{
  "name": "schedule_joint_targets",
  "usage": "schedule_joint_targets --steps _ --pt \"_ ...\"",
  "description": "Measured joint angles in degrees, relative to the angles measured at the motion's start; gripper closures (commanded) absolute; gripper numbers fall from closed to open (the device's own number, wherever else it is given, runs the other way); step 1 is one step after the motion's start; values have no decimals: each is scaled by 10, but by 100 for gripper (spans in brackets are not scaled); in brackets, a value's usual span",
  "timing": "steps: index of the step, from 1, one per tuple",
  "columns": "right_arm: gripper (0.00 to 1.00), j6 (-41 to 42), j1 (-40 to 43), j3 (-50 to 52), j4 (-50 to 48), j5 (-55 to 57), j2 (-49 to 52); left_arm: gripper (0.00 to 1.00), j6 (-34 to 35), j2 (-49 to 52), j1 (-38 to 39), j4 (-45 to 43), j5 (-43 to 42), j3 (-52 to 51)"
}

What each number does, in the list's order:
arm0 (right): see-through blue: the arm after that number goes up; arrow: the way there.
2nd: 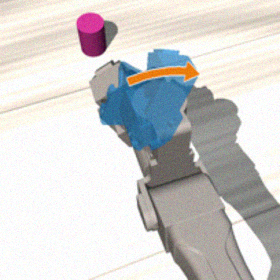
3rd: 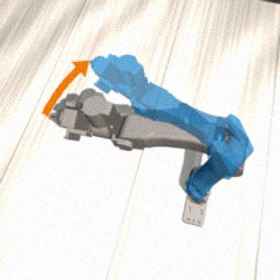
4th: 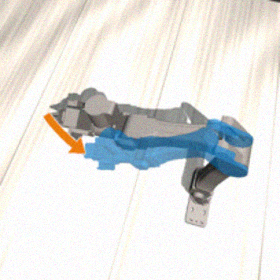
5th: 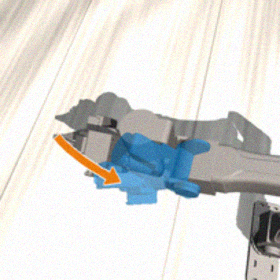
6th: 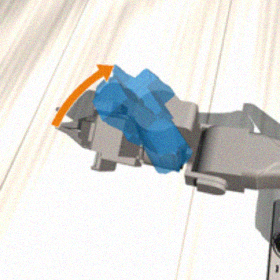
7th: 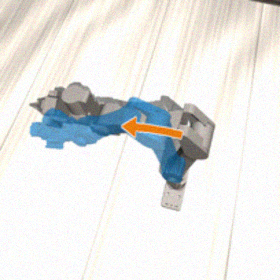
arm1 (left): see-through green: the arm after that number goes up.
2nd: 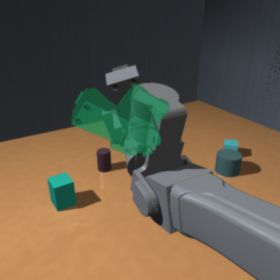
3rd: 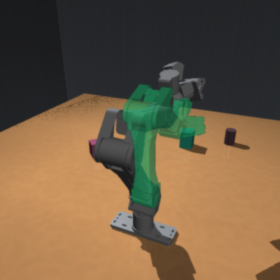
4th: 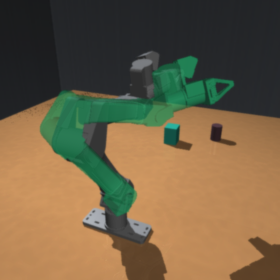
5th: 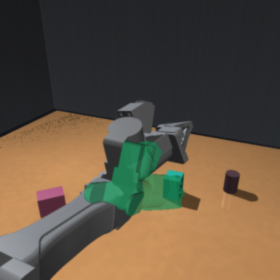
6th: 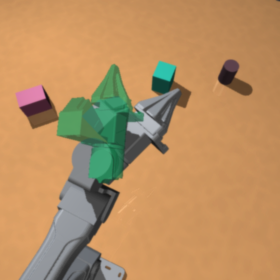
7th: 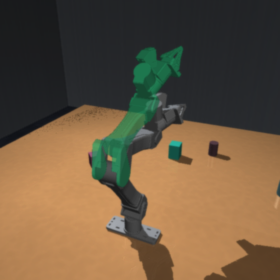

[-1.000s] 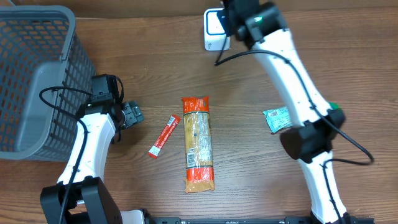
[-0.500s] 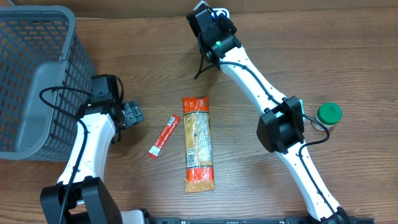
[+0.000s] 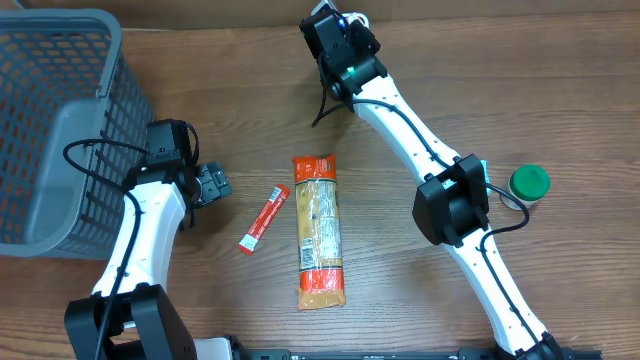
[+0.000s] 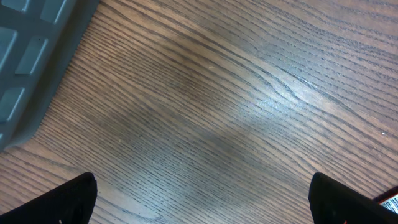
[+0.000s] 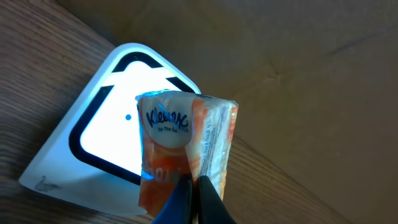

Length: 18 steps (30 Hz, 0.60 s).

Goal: Scan the item barcode
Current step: 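Hold the Kleenex pack in front of the scanner window, then carry the Kleenex pack back right and set it down, open gripper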

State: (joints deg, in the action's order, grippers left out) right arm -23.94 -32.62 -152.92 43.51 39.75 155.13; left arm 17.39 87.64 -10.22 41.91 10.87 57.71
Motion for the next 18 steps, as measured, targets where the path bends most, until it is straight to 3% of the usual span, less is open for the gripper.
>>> schedule_joint_targets --steps 5,10,18 --pt "96 28 0 0 36 -7 0 0 0 0 0 0 0 0" --pt "96 103 0 2 173 -3 -21 0 0 0 0 0 0 0" --pt "96 318 21 3 403 -23 -222 0 0 0 0 0 0 0"
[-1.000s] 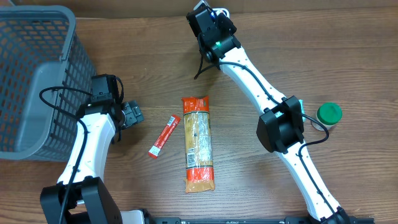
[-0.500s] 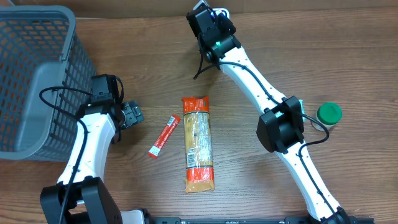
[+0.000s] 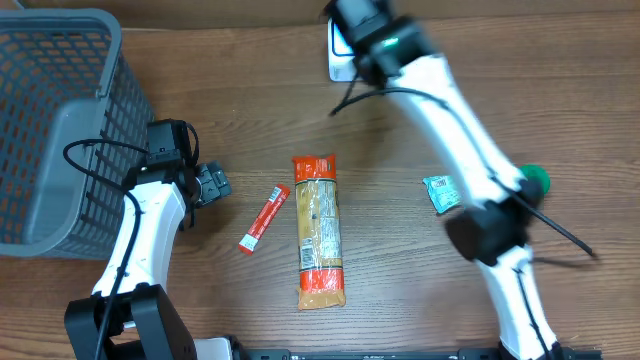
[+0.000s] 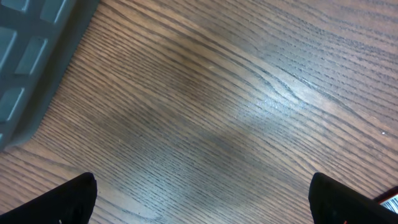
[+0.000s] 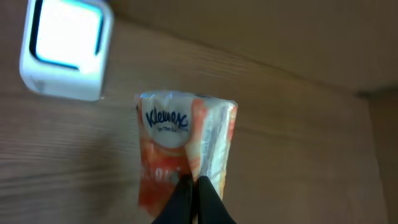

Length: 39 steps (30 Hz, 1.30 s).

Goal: Scan the item barcode
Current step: 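Carry the Kleenex pack back right and set it down, open gripper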

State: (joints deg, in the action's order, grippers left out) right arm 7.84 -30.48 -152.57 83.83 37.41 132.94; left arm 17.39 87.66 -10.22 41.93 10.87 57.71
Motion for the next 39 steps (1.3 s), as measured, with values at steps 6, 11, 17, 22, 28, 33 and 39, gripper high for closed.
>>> schedule_joint_targets --steps 6,11,17,22,28,33,39 --pt "96 86 84 -13 113 -80 -168 0 0 0 0 0 0 0" --pt "96 103 160 -13 134 -189 -208 0 0 0 0 0 0 0" --pt "96 108 219 20 133 -309 -205 0 0 0 0 0 0 0" --pt "96 108 225 83 132 -357 -206 0 0 0 0 0 0 0" --pt "96 103 225 210 132 -368 -242 0 0 0 0 0 0 0" --pt "96 102 224 320 135 -350 -317 0 0 0 0 -1 0 0" --pt "96 102 224 445 130 -338 -374 0 0 0 0 0 0 0"
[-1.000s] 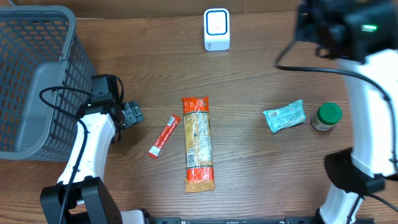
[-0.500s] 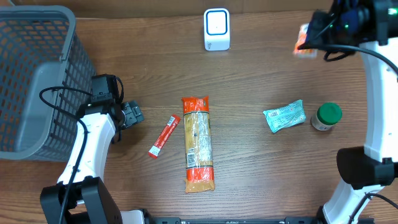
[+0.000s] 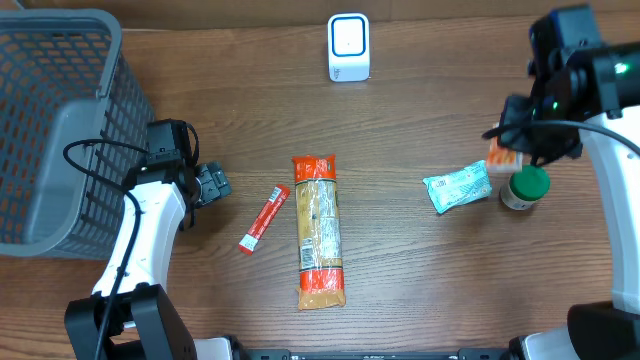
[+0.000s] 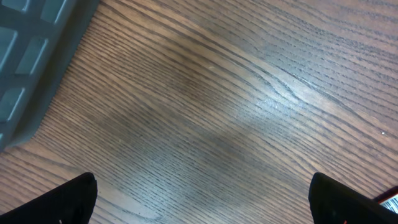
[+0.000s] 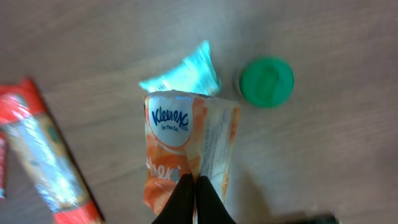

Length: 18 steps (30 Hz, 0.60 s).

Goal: Scan the item barcode
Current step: 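Carry the Kleenex pack back right and set it down, open gripper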

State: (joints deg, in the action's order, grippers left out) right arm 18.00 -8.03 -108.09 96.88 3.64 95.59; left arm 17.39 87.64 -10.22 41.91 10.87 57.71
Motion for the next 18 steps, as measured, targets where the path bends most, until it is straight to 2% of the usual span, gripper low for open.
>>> schedule_joint_targets --steps 12,17,18 --pt "96 0 0 276 -158 5 5 0 0 0 0 0 0 0" --pt "96 0 0 353 -215 9 5 0 0 0 0 0 0 0" --pt "93 0 0 363 -224 10 5 0 0 0 0 0 0 0"
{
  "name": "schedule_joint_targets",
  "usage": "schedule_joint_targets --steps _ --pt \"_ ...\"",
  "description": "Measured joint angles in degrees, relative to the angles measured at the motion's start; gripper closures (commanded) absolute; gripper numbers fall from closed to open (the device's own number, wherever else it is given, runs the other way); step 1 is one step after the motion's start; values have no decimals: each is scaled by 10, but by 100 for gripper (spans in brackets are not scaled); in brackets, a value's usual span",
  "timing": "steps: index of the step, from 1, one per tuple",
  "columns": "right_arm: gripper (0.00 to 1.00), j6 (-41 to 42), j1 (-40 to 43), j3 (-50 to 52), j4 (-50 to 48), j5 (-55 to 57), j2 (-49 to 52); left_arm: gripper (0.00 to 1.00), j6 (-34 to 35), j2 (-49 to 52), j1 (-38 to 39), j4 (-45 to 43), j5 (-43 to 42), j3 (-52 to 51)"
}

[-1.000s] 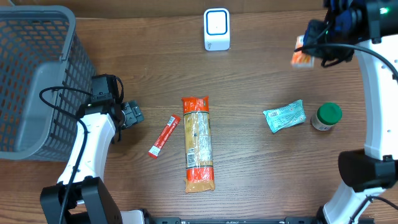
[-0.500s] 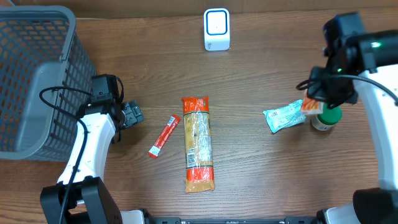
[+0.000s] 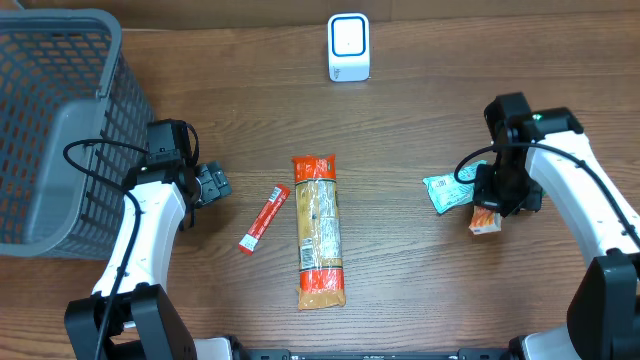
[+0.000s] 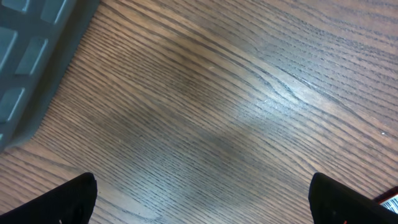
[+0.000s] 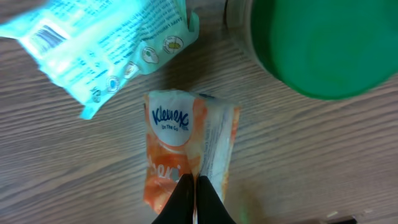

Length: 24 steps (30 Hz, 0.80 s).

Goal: Scan the item barcode
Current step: 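Carry the Kleenex pack back right and set it down, open gripper, then move the right gripper left over the spaghetti pack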

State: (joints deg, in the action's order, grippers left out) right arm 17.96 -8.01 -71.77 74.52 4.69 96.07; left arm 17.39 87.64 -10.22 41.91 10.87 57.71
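Note:
The white scanner (image 3: pixel 348 47) stands at the table's back edge. My right gripper (image 5: pixel 194 183) is shut on an orange-and-white Kleenex tissue pack (image 5: pixel 180 143), held low at the table's right side. From overhead the pack (image 3: pixel 484 221) shows just below the right gripper (image 3: pixel 497 195). Whether it touches the wood cannot be told. My left gripper (image 4: pixel 202 202) is open over bare wood with nothing between its fingers (image 4: pixel 68 199), and sits near the basket (image 3: pixel 55 130).
A teal packet (image 5: pixel 106 43) lies just beyond the tissue pack, with a green-lidded jar (image 5: pixel 317 43) beside it. In the middle lie a long pasta packet (image 3: pixel 319 230) and a red stick sachet (image 3: pixel 264 219). The basket's corner (image 4: pixel 31 62) shows in the left wrist view.
My right gripper, still shut on the tissue pack, has come down from higher over the teal packet and jar to low beside them. The left arm has not moved.
My right gripper held the tissue pack right in front of the lit scanner at the back. Then the pack was farther from the scanner, then over the right side above the teal packet and jar, and now low by the table there. The left gripper stayed open throughout.

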Motion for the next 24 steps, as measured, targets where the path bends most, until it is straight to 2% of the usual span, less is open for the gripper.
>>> schedule_joint_targets --steps 1,4,5,7,13,20,24 --pt "88 1 0 9 -4 0 0 0 0 0 0 0 0 0" --pt "46 1 0 22 -12 1 0 0 0 0 0 0 0 0" --pt "36 0 0 23 -13 2 0 0 0 0 0 0 0 0" --pt "25 0 0 23 -14 2 0 0 0 0 0 0 0 0" --pt "24 -2 0 3 44 2 1 0 0 0 0 0 0 0" --pt "21 -1 0 -159 128 -3 1 0 0 0 0 0 0 0" --pt "20 -8 0 -223 130 -57 1 0 0 0 0 0 0 0"
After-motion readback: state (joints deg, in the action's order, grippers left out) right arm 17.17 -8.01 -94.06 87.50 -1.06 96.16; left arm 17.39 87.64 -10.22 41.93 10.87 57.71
